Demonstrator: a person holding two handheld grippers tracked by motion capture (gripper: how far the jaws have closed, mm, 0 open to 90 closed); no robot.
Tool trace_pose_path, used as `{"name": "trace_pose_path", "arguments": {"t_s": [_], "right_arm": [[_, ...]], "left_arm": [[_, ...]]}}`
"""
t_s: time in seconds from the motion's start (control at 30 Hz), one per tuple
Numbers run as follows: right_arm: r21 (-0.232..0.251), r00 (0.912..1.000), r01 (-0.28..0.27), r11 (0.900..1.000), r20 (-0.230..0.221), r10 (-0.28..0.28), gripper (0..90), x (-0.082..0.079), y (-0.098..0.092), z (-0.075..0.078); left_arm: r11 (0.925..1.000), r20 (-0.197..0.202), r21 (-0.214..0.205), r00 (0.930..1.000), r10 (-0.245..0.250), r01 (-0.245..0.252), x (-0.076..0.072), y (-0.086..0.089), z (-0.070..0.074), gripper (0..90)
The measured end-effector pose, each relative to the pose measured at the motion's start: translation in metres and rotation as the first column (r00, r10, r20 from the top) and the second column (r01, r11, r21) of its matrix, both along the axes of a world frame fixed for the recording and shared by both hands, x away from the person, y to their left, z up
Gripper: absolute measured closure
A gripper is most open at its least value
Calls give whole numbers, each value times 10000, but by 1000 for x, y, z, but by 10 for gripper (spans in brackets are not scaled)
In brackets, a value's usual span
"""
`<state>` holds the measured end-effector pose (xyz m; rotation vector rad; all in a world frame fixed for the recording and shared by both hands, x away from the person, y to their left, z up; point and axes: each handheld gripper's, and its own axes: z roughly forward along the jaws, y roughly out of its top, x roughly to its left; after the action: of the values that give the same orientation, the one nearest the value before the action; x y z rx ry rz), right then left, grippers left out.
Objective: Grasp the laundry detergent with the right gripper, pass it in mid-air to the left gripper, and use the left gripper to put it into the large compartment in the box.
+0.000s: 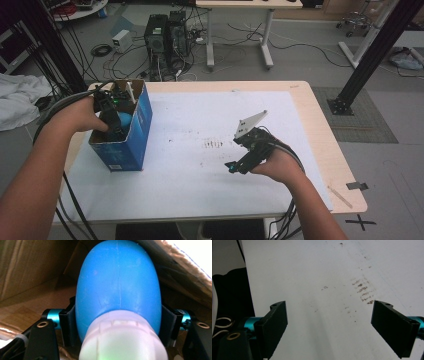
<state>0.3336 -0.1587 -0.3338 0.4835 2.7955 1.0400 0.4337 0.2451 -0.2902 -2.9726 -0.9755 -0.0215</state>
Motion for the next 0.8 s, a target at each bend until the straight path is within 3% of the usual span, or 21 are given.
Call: {"name": "trace_pose_path", "arguments": {"t_s": [0.63,0.8], "right_arm": [[138,10000,42,9999,45,-42,130,-1,-5,3],[91,10000,34,10000,-22,-34,130,-1,-6,6]], "left_arm": [[10000,262,6,9996,-49,49,-4,-2,19,238],[10000,532,-31,9986,4,-2,-7,0,31,198]]}}
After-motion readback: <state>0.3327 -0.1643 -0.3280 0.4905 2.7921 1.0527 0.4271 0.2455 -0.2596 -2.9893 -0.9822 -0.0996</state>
